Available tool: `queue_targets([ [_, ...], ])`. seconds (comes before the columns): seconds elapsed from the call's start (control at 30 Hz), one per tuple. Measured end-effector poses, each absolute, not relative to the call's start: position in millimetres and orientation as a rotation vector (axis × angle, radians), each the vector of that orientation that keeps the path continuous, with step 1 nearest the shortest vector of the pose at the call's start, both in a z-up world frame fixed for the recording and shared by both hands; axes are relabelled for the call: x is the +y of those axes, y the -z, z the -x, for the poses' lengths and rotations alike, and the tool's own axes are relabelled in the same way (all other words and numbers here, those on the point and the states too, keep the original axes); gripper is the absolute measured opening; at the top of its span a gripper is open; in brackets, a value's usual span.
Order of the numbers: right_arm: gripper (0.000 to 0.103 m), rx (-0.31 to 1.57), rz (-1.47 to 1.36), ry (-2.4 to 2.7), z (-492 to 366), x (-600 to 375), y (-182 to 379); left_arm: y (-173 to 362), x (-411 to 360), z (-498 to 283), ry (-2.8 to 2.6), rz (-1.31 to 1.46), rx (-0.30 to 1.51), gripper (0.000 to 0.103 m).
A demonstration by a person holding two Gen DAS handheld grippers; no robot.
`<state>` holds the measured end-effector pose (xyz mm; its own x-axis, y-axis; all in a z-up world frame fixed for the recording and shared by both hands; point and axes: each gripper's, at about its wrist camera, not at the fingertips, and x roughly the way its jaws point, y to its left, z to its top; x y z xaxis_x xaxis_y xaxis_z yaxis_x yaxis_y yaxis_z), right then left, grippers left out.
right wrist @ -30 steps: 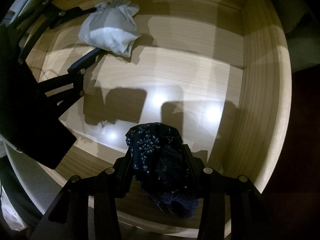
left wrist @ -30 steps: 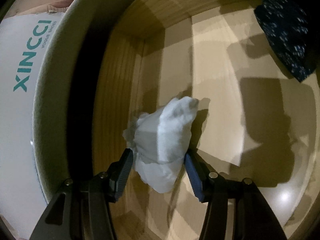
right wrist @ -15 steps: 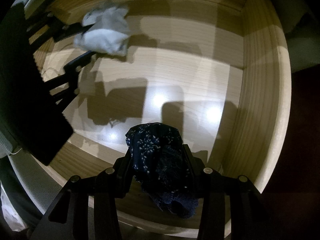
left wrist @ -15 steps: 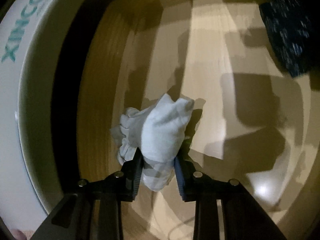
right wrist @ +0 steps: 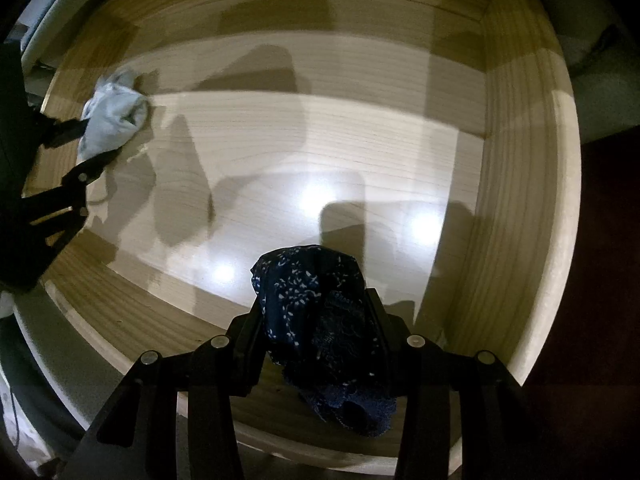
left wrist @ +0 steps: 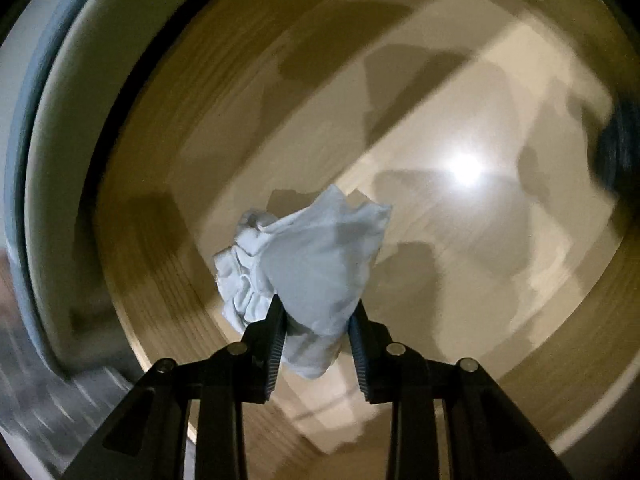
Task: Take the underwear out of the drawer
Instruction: 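Close the left gripper on the pale blue bundle and lift it while the right gripper holds the dark sock, then lift the pale blue bundle with the left gripper out of the drawer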
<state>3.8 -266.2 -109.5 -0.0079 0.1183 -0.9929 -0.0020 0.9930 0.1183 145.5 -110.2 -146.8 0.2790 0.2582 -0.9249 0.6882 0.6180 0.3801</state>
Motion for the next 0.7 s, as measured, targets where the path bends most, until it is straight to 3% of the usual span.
queue_targets([
  [0.57,0.040,1.587,-0.058,-0.061,-6,-247,104,120,-50,-155,0.220,-0.160,1.643,0.031],
  [0.7,0.040,1.587,-0.052,-0.058,-6,-246,106,118,-43,-151,0.240,-0.071,1.648,0.033],
])
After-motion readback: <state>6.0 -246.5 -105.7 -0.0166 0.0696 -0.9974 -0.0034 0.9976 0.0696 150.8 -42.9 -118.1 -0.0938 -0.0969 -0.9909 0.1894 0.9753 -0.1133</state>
